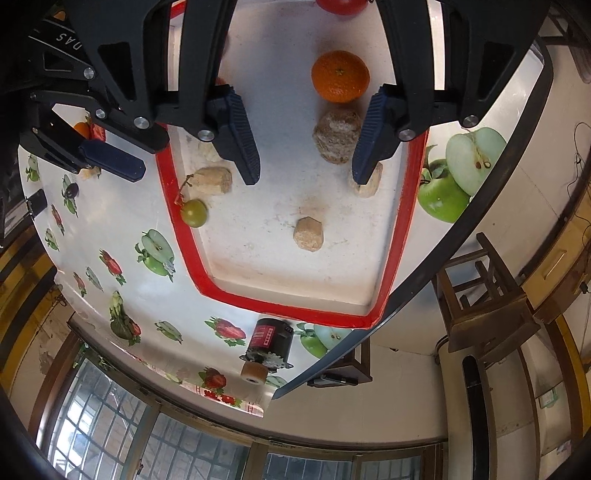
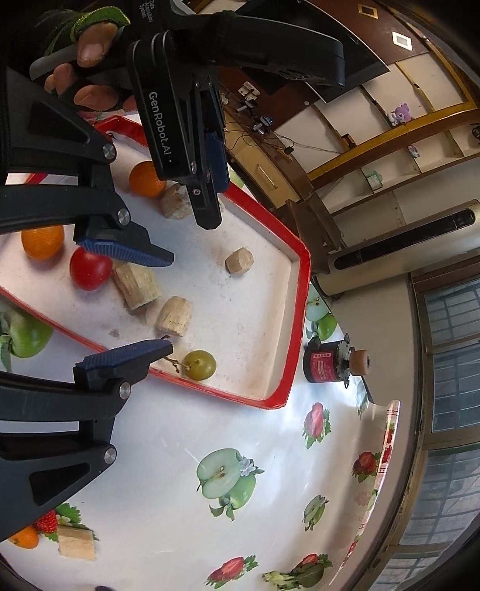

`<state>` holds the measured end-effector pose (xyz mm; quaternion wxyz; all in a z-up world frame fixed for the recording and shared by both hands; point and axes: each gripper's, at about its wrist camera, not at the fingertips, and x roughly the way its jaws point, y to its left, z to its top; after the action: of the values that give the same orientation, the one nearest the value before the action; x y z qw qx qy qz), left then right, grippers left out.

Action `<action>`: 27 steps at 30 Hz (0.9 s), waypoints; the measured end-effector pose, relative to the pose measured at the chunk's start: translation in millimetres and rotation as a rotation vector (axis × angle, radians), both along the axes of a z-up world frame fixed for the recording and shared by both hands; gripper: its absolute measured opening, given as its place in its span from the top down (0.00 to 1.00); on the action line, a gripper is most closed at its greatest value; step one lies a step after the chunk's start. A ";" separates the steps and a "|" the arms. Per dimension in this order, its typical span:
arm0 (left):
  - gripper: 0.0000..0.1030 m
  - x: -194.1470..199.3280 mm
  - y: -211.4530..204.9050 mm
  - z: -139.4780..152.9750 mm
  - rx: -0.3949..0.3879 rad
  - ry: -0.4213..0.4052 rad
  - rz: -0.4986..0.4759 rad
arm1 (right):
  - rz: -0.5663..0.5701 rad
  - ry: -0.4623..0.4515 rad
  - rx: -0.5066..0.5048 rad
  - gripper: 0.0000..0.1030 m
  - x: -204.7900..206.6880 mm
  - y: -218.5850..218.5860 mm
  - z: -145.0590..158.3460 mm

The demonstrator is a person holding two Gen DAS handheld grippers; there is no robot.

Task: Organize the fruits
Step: 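Move both open tools from the tray back toward the orange and plum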

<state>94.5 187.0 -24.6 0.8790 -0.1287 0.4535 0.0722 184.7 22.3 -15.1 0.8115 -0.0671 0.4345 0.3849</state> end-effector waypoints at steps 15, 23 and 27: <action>0.51 -27.1 -56.0 13.8 0.031 -0.047 -0.056 | -0.108 0.002 0.005 0.54 -29.5 -67.7 3.4; 0.51 -40.2 -90.2 17.0 0.055 -0.059 -0.095 | -0.200 -0.028 -0.023 0.48 -40.3 -114.7 2.3; 0.51 -44.0 -106.2 17.8 0.058 -0.060 -0.123 | -0.244 -0.037 -0.037 0.47 -46.0 -136.8 2.2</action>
<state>50.6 80.8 -6.9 0.8984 -0.0771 0.4316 0.0273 138.6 -114.5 -12.9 0.8588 -0.0358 0.4316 0.2736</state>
